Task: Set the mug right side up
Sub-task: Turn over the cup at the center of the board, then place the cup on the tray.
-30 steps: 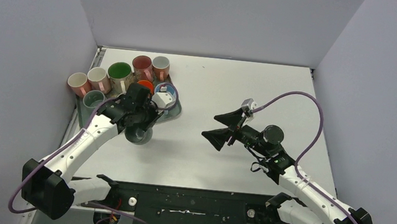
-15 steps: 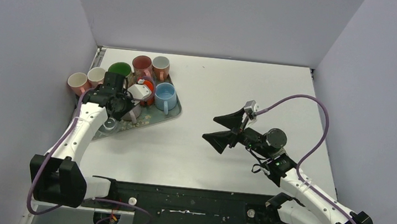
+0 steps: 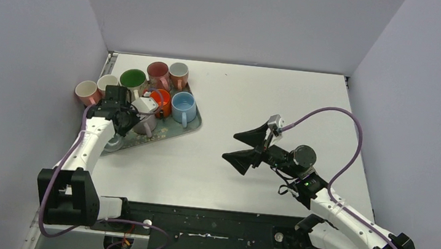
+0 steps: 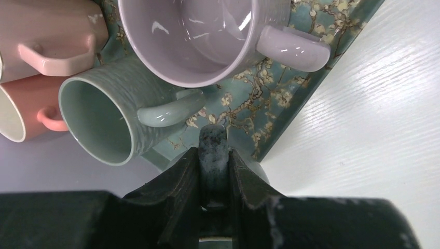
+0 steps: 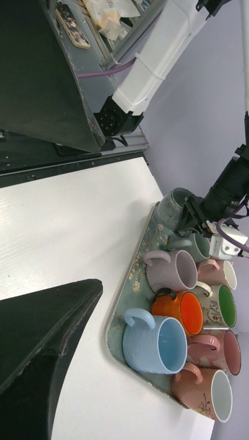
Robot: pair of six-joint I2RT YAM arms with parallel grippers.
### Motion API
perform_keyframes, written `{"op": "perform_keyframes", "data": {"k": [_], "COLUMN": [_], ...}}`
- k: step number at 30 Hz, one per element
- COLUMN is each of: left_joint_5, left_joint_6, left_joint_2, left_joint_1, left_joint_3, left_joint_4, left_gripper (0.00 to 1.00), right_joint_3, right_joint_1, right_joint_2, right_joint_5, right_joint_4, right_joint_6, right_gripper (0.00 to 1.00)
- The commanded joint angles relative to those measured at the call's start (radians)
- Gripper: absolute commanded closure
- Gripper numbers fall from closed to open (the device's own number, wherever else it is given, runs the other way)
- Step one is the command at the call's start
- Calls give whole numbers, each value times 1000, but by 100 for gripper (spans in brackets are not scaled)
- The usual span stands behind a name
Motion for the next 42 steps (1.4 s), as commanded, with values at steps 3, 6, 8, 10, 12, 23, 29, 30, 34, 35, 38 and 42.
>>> {"op": "perform_keyframes", "data": {"k": [3, 6, 8, 10, 12, 23, 29, 30, 34, 35, 38, 42], "left_joint_5": [-4, 30, 35, 26, 29, 4, 11, 11, 33, 22, 19, 19], "left_joint_6": [88, 100, 102, 112, 120, 140, 126, 119, 107, 107, 108, 79], "left_joint_2": [-3, 13, 15, 20, 28, 57, 76, 74, 58, 58, 67, 59], "left_joint_1": [5, 5, 6, 7, 6, -11, -25, -25, -25, -52, -62, -84], "left_joint_3": [-38, -45, -53, -58, -53, -41, -28, -27, -34, -35, -26, -18], "left_joint_4": [187, 187, 199, 202, 201, 209, 200, 199, 188, 185, 175, 164], "left_gripper": [100, 100, 100, 100, 100, 99, 86, 85, 77, 76, 75, 68], "right_joint_3": [11, 12, 15, 16, 14, 12, 13, 12, 20, 20, 19, 19], "right_joint_1": [7, 7, 7, 7, 7, 9, 13, 13, 14, 14, 13, 13], "right_joint_2": [-5, -8, -8, -9, -9, -15, -9, -9, -15, -17, -14, -9], "right_joint_5": [16, 18, 19, 19, 19, 23, 27, 27, 33, 35, 36, 33], "right_joint_4": [52, 47, 40, 39, 38, 26, 27, 25, -3, -5, 2, 7], "right_joint_6": [-22, -29, -32, -33, -33, -44, -47, -49, -67, -68, -66, -63], "right_gripper": [0, 0, 0, 0, 0, 0, 0, 0, 0, 0, 0, 0]}}
